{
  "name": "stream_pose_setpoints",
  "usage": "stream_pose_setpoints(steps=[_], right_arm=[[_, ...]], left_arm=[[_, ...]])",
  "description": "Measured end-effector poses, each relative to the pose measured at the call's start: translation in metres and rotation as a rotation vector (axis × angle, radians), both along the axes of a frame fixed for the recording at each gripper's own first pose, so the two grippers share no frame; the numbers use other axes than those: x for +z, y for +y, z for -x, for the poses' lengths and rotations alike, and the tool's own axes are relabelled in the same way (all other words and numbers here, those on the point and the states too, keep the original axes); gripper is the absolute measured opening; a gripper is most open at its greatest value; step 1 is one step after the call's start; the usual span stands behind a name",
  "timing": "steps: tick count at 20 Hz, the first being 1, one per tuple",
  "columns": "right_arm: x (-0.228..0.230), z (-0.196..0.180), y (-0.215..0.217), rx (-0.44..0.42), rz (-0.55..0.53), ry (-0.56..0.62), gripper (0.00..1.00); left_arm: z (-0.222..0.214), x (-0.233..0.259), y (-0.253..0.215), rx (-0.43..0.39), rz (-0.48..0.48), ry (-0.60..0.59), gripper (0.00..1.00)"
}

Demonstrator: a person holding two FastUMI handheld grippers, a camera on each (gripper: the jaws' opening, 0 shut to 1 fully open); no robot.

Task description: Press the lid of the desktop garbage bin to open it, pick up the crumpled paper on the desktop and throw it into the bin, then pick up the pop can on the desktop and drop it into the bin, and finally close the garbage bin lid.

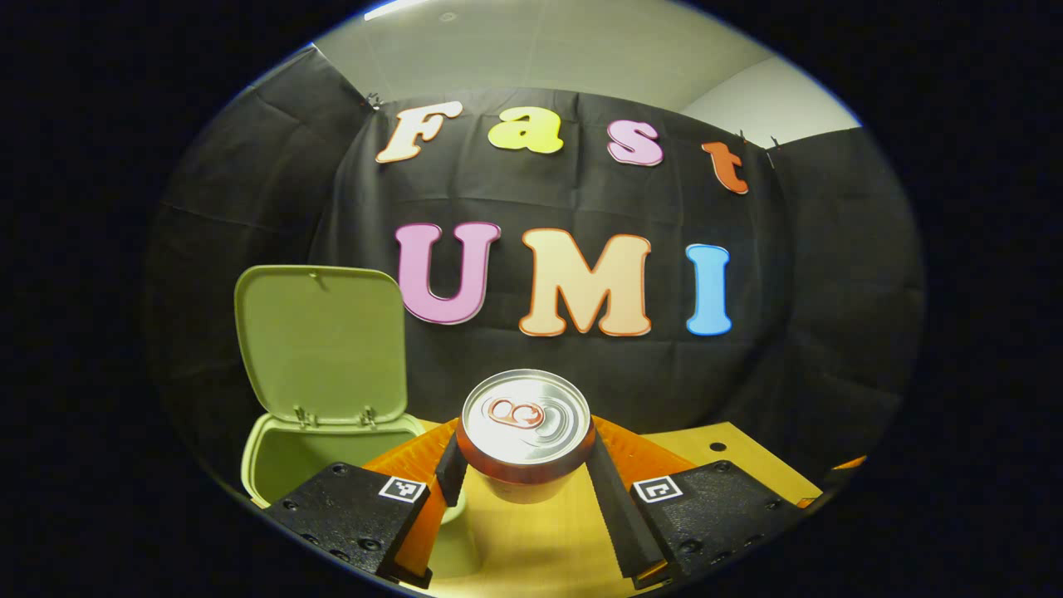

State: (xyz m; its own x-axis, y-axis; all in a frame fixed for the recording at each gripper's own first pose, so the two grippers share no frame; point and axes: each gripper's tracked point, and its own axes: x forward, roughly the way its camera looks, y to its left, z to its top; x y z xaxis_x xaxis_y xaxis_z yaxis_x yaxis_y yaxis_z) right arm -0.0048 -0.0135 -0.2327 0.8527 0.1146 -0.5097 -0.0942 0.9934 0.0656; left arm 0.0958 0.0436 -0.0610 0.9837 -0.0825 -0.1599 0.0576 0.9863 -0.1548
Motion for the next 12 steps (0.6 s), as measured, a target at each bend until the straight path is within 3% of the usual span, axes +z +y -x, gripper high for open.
stream_pose_setpoints(steps=[7, 12], right_arm=[[-0.003, -0.003, 0.013, 0.038, 0.000, 0.008, 0.99], [-0.003, -0.007, 0.020, 0.058, 0.007, 0.011, 0.99]], left_arm=[[0.006, -0.022, 0.082, 0.179, -0.038, 0.046, 0.74], [0.018, -0.050, 0.115, 0.274, -0.049, 0.108, 0.78]])
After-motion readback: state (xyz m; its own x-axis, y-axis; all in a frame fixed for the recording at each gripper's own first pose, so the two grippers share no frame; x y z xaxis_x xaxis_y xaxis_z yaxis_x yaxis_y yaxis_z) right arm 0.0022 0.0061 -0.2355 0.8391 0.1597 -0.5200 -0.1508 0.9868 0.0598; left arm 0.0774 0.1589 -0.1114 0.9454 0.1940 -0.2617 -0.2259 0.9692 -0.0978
